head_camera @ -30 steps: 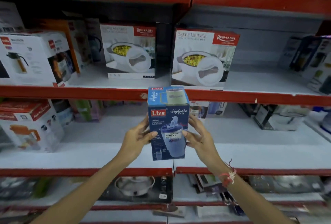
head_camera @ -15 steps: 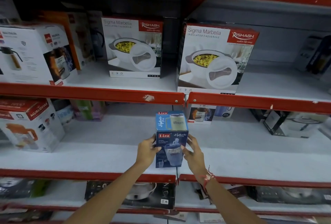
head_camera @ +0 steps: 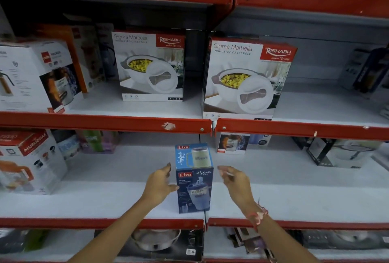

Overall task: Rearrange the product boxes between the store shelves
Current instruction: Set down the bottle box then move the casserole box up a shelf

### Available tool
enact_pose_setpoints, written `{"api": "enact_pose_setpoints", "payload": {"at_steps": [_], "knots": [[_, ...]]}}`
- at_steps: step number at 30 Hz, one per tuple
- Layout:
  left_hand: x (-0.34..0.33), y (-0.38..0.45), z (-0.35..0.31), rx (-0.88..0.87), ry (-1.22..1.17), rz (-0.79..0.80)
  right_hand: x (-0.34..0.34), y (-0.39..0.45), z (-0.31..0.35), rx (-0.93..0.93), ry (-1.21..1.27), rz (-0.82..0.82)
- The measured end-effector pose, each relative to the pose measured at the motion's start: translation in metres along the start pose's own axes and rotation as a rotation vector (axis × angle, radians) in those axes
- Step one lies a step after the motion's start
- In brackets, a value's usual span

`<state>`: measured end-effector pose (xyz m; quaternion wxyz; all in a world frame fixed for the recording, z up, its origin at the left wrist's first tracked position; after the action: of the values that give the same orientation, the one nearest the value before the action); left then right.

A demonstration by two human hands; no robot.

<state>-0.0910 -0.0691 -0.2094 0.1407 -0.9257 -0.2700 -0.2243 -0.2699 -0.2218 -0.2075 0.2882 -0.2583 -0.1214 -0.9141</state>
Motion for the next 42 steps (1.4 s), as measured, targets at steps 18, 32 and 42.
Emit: {"api": "enact_pose_setpoints", "payload": {"at_steps": [18, 32, 42], "knots": [[0.079, 0.07, -0.239, -0.422, -0.084, -0.282, 0.218, 0.084, 0.132, 0.186, 0.12, -0.656], [0.076, 0.08, -0.231, -0.458, -0.237, -0.198, 0.19, 0.115, 0.129, 0.328, 0.365, -0.3], [0.123, 0.002, -0.231, -0.546, -0.187, -0.263, 0.185, 0.045, 0.192, 0.439, 0.417, -0.287]]}}
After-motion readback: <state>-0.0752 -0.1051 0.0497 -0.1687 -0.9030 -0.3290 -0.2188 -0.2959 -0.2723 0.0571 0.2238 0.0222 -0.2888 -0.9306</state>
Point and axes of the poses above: each hand's wrist, its own y-axis towards the middle knuckle, its own x-axis out of the back of the hand, z = x × y, the point moved 8 cm from there along y, towards the middle knuckle, and after that the axes turned 4 degrees about z, right-handed, at the moved point
